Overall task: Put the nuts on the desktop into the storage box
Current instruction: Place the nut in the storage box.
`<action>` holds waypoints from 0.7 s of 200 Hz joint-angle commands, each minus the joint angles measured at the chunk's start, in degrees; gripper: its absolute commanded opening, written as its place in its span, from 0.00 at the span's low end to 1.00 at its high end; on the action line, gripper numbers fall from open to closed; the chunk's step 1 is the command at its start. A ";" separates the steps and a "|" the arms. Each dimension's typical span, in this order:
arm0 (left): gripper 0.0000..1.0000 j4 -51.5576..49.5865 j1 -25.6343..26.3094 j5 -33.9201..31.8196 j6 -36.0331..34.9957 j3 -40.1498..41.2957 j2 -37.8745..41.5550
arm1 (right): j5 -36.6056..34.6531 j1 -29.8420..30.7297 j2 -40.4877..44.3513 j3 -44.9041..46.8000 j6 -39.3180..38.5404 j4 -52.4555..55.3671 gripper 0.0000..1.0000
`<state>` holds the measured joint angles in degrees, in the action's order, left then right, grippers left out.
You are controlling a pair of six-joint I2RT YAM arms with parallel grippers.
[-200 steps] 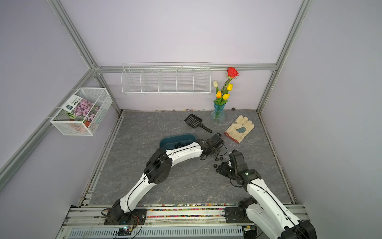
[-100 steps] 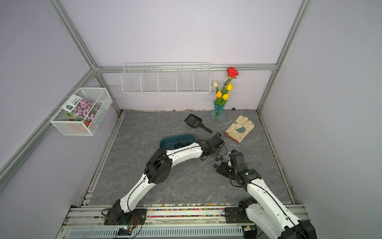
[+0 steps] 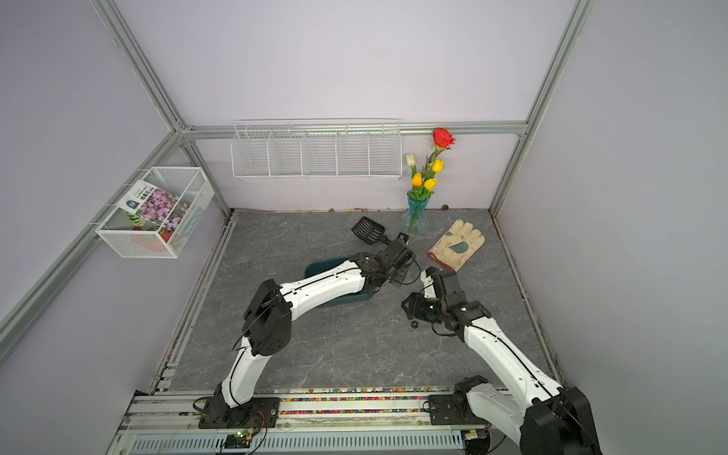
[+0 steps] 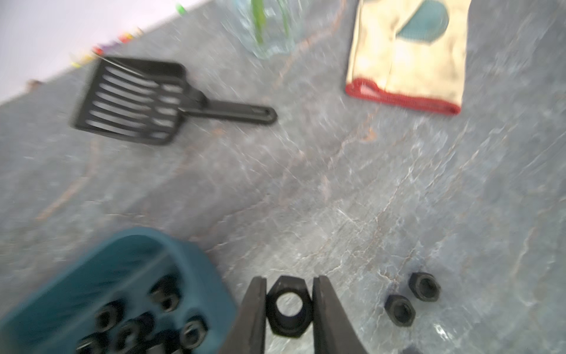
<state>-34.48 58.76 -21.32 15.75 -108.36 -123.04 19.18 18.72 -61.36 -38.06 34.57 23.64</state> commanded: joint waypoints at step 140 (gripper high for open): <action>0.10 12.02 -16.27 0.49 6.05 31.40 15.26 | -1.51 15.21 -24.70 -19.52 -2.00 -5.56 0.47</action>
<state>-26.35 43.75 -22.68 20.43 -78.83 -109.47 18.65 32.36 -83.77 -55.48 33.30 19.44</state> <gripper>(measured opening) 0.244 0.472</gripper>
